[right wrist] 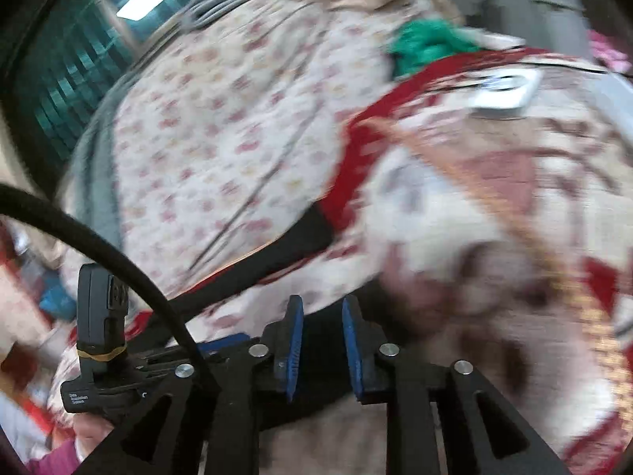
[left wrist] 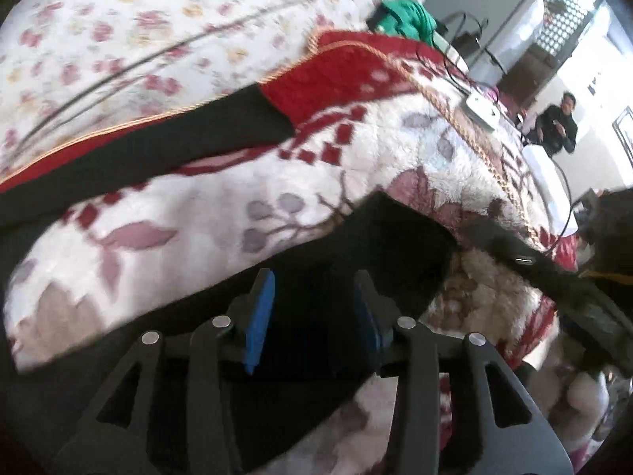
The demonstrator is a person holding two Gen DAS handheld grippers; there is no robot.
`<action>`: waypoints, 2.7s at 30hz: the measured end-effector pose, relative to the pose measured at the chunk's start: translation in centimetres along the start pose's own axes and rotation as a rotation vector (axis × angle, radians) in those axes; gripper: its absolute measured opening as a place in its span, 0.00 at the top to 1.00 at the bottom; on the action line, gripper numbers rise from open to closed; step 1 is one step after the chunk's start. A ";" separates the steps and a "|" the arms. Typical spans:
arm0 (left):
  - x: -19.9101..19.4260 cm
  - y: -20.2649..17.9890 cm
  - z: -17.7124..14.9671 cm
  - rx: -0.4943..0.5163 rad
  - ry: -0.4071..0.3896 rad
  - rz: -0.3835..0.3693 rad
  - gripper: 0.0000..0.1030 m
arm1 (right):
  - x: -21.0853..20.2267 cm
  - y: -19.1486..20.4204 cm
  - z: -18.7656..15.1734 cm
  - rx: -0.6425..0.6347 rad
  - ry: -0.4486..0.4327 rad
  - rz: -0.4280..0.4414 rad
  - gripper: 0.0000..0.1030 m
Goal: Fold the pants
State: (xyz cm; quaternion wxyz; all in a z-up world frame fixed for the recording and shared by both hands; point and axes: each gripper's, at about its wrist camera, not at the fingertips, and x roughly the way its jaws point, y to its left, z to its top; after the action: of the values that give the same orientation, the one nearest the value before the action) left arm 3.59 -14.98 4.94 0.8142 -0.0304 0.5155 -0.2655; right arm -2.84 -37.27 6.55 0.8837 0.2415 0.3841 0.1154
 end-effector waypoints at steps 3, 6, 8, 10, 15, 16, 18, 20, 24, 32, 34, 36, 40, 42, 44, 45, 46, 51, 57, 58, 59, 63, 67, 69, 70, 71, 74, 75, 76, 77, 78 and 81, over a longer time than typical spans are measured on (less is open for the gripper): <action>-1.9 1.0 -1.4 -0.027 -0.030 0.044 0.62 | 4.5 1.1 -0.4 -0.051 0.114 -0.051 0.80; -4.4 2.1 -3.4 -0.034 -0.078 0.125 0.62 | 8.6 -0.1 -1.6 -0.018 0.236 -0.087 0.80; -5.5 2.9 -4.5 -0.048 -0.102 0.164 0.62 | 9.5 -1.2 -2.9 0.009 0.257 -0.089 0.80; -6.4 4.1 -5.7 -0.082 -0.111 0.192 0.62 | 8.9 -1.2 -3.0 0.034 0.229 -0.080 0.80; -8.3 6.9 -8.1 -0.151 -0.108 0.203 0.62 | 6.1 1.7 -2.7 0.010 0.143 0.033 0.74; -8.8 7.6 -8.5 -0.166 -0.112 0.201 0.62 | 5.4 2.5 -2.8 -0.009 0.120 0.048 0.70; -10.1 9.4 -9.3 -0.216 -0.118 0.187 0.62 | 4.8 4.1 -2.9 -0.042 0.095 0.104 0.61; -11.2 11.2 -9.9 -0.268 -0.128 0.175 0.62 | 4.9 5.2 -3.1 -0.056 0.105 0.157 0.54; -13.7 15.5 -10.4 -0.405 -0.164 0.179 0.54 | 6.6 6.4 -3.1 -0.034 0.137 0.208 0.54; -15.9 21.3 -9.8 -0.570 -0.222 0.192 0.50 | 11.8 3.4 -1.1 0.193 0.184 0.232 0.53; -15.8 22.5 -9.4 -0.594 -0.220 0.195 0.50 | 13.2 2.6 -0.3 0.226 0.194 0.222 0.53; -15.6 24.1 -8.8 -0.639 -0.228 0.175 0.50 | 14.8 1.7 0.7 0.260 0.195 0.207 0.52; -14.9 26.8 -7.1 -0.709 -0.246 0.156 0.43 | 17.4 0.1 2.1 0.310 0.173 0.188 0.36; -14.0 28.2 -6.1 -0.749 -0.252 0.131 0.36 | 18.8 -0.5 2.7 0.332 0.178 0.189 0.35; -12.9 29.5 -5.0 -0.797 -0.245 0.107 0.36 | 19.9 -0.7 3.4 0.333 0.184 0.180 0.35; -12.4 30.0 -4.6 -0.810 -0.237 0.104 0.36 | 20.2 -0.8 3.7 0.332 0.182 0.177 0.35; -11.8 30.6 -4.1 -0.826 -0.227 0.109 0.36 | 20.5 -0.8 3.9 0.331 0.182 0.176 0.34; -9.9 33.0 -2.6 -0.921 -0.214 0.153 0.37 | 22.5 -1.3 5.2 0.354 0.195 0.181 0.34; -8.7 34.0 -1.0 -0.934 -0.218 0.210 0.36 | 24.0 -2.1 6.1 0.404 0.197 0.183 0.34; -8.4 34.0 -0.8 -0.928 -0.214 0.221 0.36 | 24.2 -2.2 6.2 0.405 0.205 0.183 0.34; -8.1 34.1 -0.6 -0.925 -0.216 0.228 0.36 | 24.5 -2.1 6.4 0.399 0.212 0.187 0.35; -7.7 34.1 -0.2 -0.879 -0.241 0.251 0.43 | 25.1 -3.1 6.0 0.425 0.203 0.197 0.79; -7.7 34.6 -0.5 -0.844 -0.198 0.326 0.87 | 23.9 -4.2 5.4 0.479 0.166 0.268 0.89; -8.4 34.8 -1.1 -0.844 -0.218 0.305 0.90 | 22.9 -4.2 5.5 0.469 0.142 0.282 0.90; -8.6 34.7 -1.2 -0.839 -0.224 0.300 0.92 | 22.5 -4.2 5.5 0.459 0.136 0.286 0.91; -8.9 34.5 -1.3 -0.830 -0.231 0.301 0.92 | 22.0 -4.0 5.6 0.442 0.130 0.286 0.92; -9.6 33.5 -1.6 -0.797 -0.246 0.318 0.94 | 21.1 -3.8 5.6 0.426 0.126 0.290 0.94; -9.9 33.2 -1.7 -0.789 -0.251 0.321 0.94 | 20.8 -3.7 5.5 0.417 0.125 0.292 0.94; -10.1 32.8 -1.7 -0.781 -0.258 0.324 0.94 | 20.5 -3.5 5.5 0.407 0.122 0.291 0.95; -10.5 32.5 -1.8 -0.770 -0.265 0.324 0.94 | 20.2 -3.2 5.4 0.393 0.117 0.292 0.95; -10.9 32.0 -1.9 -0.760 -0.272 0.324 0.94 | 19.8 -3.0 5.4 0.381 0.117 0.294 0.95; -12.0 31.0 -2.5 -0.751 -0.291 0.306 0.94 | 18.8 -2.6 5.3 0.365 0.112 0.300 0.95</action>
State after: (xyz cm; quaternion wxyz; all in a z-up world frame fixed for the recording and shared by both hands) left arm 9.92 17.70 3.60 0.8408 -0.2850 0.4547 0.0713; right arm 13.85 -34.01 -3.39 0.7758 0.4448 0.4066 0.1870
